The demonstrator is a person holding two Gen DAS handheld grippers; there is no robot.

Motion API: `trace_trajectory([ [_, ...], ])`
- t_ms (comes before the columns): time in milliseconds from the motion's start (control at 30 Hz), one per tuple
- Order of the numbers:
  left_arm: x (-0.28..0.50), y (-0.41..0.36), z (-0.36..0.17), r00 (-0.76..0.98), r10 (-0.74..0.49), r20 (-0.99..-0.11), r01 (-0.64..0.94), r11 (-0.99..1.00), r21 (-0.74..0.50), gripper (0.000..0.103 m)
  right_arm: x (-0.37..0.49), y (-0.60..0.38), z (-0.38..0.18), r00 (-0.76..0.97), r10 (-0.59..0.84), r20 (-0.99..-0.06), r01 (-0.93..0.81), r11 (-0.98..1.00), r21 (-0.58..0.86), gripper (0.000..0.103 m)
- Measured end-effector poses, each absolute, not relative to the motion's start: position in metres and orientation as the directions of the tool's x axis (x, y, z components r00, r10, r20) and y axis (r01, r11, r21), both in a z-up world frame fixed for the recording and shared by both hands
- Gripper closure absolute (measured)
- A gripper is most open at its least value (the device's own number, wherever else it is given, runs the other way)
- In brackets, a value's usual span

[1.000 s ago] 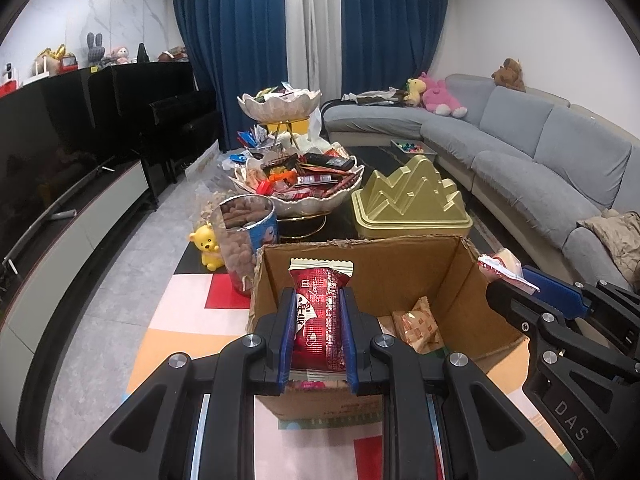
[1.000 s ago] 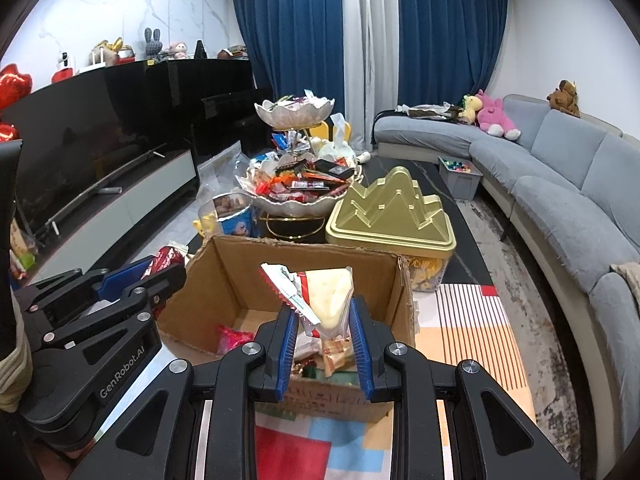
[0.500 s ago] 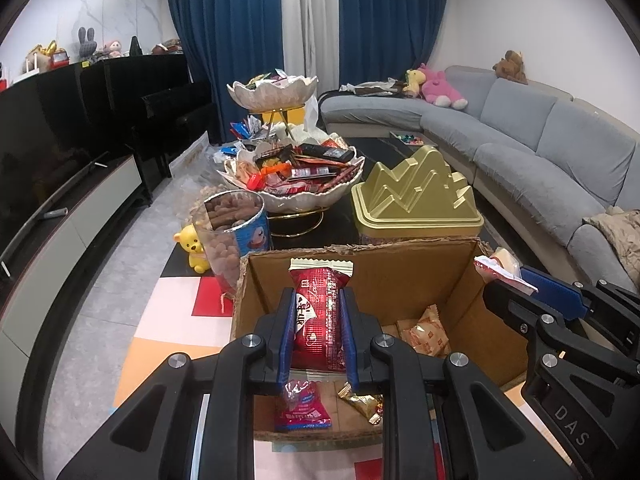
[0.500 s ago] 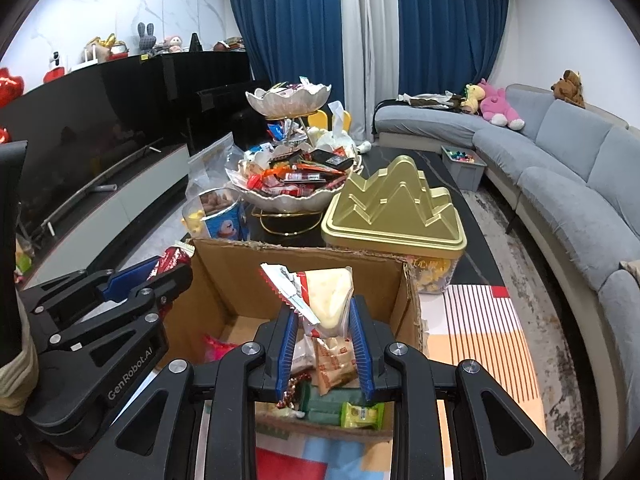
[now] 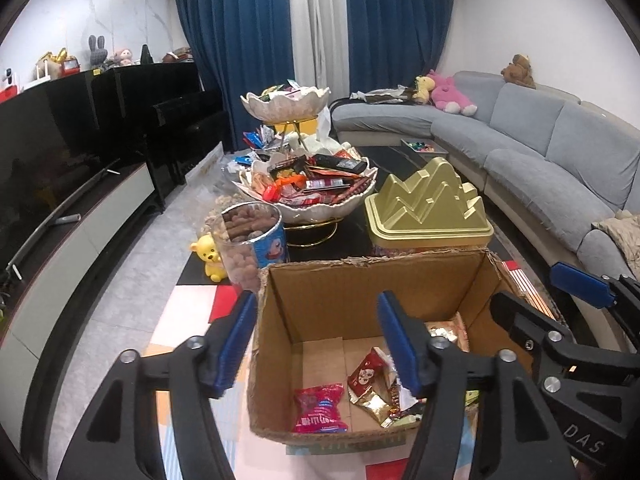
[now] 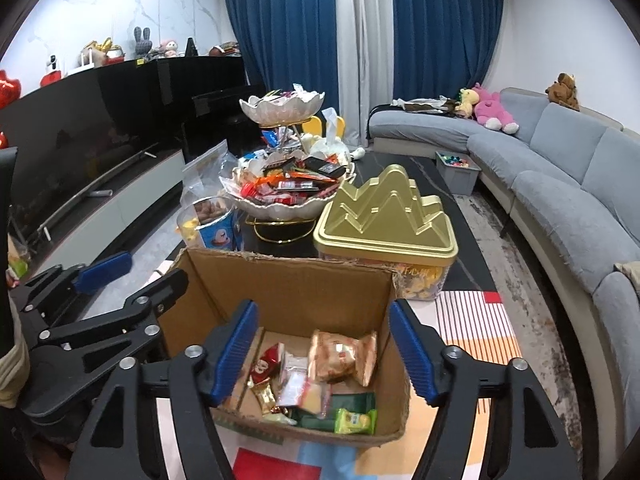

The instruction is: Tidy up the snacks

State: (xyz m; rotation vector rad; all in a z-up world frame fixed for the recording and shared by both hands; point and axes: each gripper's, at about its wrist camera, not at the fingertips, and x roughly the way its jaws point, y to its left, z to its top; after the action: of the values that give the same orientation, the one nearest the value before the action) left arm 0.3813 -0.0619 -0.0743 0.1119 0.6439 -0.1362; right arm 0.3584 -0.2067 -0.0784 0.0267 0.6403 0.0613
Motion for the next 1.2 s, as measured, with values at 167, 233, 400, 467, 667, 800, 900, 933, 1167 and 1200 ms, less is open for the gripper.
trace_trajectory([
  [167, 0.373, -0.06, -0.068, 0.8, -0.084, -0.594, 0.159, 0.985, 0.074, 0.037, 0.35, -0.207, -0.071, 0.807, 0.058, -0.588, -0.041, 0.998, 0.043, 0.027],
  [233, 0.369, -0.058, -0.064, 0.806, -0.074, -0.588, 0.148, 0.986, 0.079, 0.036, 0.346, -0.206, -0.07, 0.808, 0.057, -0.586, -0.041, 0.998, 0.041, 0.027],
  [400, 0.356, -0.051, -0.054, 0.819, -0.064, -0.571, 0.131, 0.988, 0.077, 0.034, 0.334, -0.205, -0.061, 0.816, 0.044, -0.576, -0.027, 0.999, 0.038, 0.026],
  [467, 0.351, -0.048, -0.05, 0.823, -0.061, -0.565, 0.126, 0.989, 0.076, 0.033, 0.329, -0.205, -0.057, 0.819, 0.04, -0.573, -0.022, 0.999, 0.039, 0.026],
  [667, 0.329, -0.04, -0.038, 0.837, -0.059, -0.544, 0.117, 0.991, 0.072, 0.029, 0.31, -0.204, -0.044, 0.827, 0.033, -0.561, -0.009, 0.999, 0.046, 0.023],
  [800, 0.312, -0.037, -0.032, 0.843, -0.064, -0.534, 0.121, 0.99, 0.072, 0.029, 0.293, -0.204, -0.037, 0.837, 0.031, -0.547, -0.006, 0.999, 0.046, 0.022],
  [900, 0.299, -0.037, -0.026, 0.845, -0.068, -0.53, 0.123, 0.99, 0.07, 0.029, 0.281, -0.203, -0.032, 0.841, 0.032, -0.539, -0.007, 0.999, 0.047, 0.022],
  [933, 0.294, -0.036, -0.025, 0.846, -0.069, -0.528, 0.124, 0.99, 0.07, 0.028, 0.276, -0.203, -0.03, 0.843, 0.033, -0.536, -0.008, 0.999, 0.048, 0.022],
  [1167, 0.259, -0.035, -0.019, 0.853, -0.076, -0.516, 0.133, 0.988, 0.074, 0.023, 0.244, -0.204, -0.024, 0.851, 0.032, -0.524, -0.008, 0.999, 0.049, 0.021],
  [1200, 0.254, -0.035, -0.018, 0.853, -0.078, -0.516, 0.136, 0.988, 0.075, 0.023, 0.239, -0.205, -0.024, 0.852, 0.03, -0.523, -0.006, 0.999, 0.047, 0.021],
])
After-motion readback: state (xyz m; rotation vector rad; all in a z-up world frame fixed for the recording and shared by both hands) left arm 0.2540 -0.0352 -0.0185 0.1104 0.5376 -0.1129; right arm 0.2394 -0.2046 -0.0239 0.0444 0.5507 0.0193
